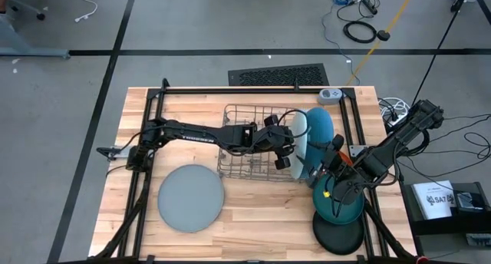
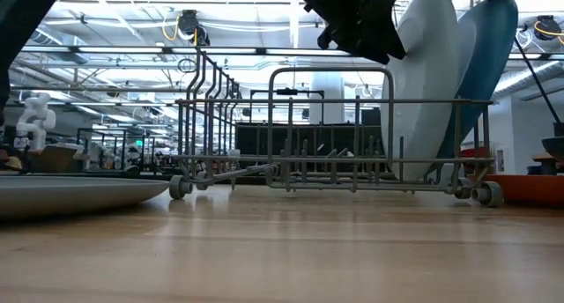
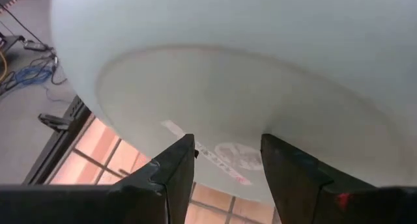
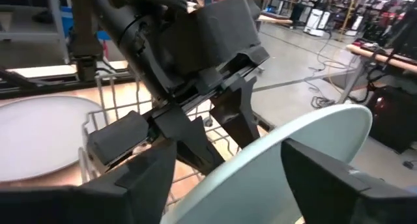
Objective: Sort dishes
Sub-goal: Put the light blue plate into the dish rack
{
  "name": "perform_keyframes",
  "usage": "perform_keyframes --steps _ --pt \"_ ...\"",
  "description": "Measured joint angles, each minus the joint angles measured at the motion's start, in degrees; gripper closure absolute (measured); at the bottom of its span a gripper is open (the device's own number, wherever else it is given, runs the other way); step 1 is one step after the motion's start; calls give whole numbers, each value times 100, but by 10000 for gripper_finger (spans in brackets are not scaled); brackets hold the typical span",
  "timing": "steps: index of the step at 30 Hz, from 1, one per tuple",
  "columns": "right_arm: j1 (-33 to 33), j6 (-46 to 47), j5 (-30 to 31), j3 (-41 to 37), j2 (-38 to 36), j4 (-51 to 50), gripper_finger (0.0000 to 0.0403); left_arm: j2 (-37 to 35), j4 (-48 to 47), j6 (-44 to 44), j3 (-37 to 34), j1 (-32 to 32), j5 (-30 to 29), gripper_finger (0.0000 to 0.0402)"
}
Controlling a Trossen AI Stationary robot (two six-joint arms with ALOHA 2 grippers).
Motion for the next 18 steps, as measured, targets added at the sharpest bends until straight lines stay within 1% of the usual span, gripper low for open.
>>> perform_keyframes --steps 3,5,12,18 --pt "0 83 -41 4 0 -78 106 0 -162 0 0 -16 -4 224" --pt "0 96 -89 6 0 -134 101 0 -259 0 0 -35 -39 224" --pt "4 209 -137 7 1 -284 99 -185 -559 8 0 -78 -74 224" --pt "4 247 -257 7 0 -377 99 -386 -351 7 2 -74 -99 224"
